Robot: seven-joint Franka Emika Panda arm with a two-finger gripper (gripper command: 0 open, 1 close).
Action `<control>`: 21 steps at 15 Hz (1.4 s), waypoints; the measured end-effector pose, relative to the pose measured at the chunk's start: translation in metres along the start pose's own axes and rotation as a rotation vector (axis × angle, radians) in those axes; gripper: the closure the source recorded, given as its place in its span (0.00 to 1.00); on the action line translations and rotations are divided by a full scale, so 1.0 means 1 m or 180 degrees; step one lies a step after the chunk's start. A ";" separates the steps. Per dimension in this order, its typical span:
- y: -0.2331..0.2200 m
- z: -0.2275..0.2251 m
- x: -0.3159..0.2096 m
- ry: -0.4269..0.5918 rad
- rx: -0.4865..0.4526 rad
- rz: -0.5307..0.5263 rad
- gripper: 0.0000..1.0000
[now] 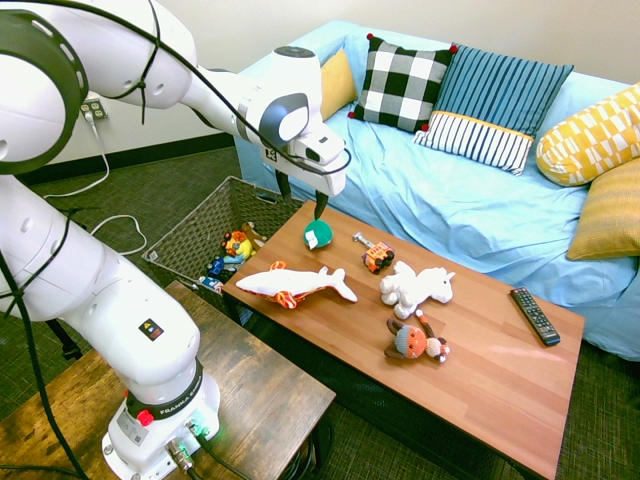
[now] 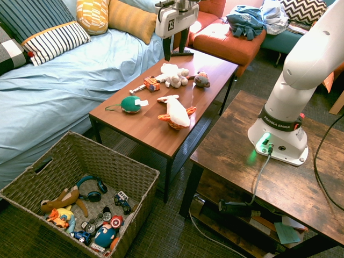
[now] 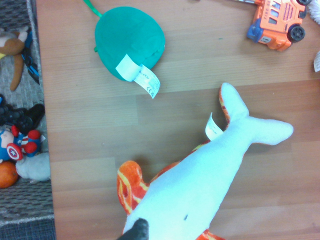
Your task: Put the toy car in the basket
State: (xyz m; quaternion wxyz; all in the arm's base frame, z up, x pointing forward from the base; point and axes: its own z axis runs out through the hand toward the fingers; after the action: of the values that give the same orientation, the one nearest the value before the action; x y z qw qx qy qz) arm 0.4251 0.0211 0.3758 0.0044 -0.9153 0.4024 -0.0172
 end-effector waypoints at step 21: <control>-0.072 0.240 0.251 -0.0256 0.0327 0.0426 0.00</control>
State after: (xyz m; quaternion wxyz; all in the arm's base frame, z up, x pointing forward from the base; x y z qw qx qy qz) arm 0.6556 -0.1164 0.1442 0.0686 -0.8849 0.4607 -0.0008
